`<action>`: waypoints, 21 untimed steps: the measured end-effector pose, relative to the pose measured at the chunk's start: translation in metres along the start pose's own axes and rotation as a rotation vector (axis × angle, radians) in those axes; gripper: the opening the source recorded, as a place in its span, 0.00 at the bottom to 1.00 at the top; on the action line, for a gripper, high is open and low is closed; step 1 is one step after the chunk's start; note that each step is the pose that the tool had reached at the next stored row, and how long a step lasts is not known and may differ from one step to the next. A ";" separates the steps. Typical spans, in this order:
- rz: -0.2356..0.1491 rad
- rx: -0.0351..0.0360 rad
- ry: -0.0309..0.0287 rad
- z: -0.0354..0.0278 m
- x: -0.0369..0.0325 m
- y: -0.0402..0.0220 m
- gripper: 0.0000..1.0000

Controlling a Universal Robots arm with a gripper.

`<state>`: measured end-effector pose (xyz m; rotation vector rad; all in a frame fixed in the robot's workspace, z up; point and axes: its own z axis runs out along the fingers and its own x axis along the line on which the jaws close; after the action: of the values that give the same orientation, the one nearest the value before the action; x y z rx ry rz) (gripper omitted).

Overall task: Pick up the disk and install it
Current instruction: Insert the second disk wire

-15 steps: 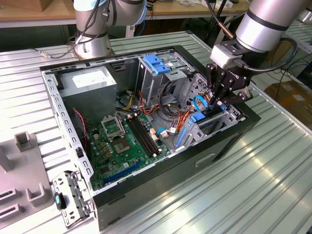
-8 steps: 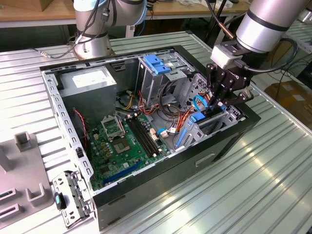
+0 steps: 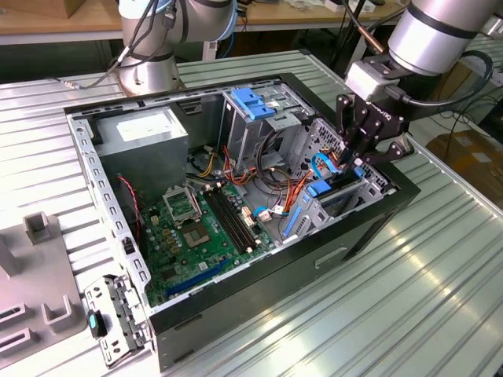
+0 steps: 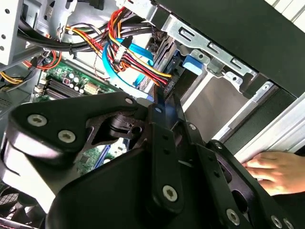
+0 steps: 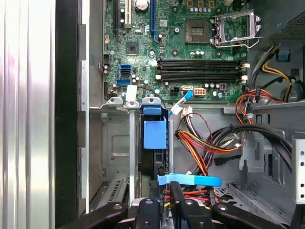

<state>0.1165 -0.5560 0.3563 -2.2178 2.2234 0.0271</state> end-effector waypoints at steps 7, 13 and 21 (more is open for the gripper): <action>0.000 0.0000 0.0001 0.0003 0.0000 0.0007 0.11; 0.000 0.0000 -0.0001 0.0043 0.0001 0.0037 0.11; 0.000 0.0000 0.0000 -0.0004 0.0000 0.0039 0.11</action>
<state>0.1126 -0.5560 0.3567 -2.2178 2.2234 0.0271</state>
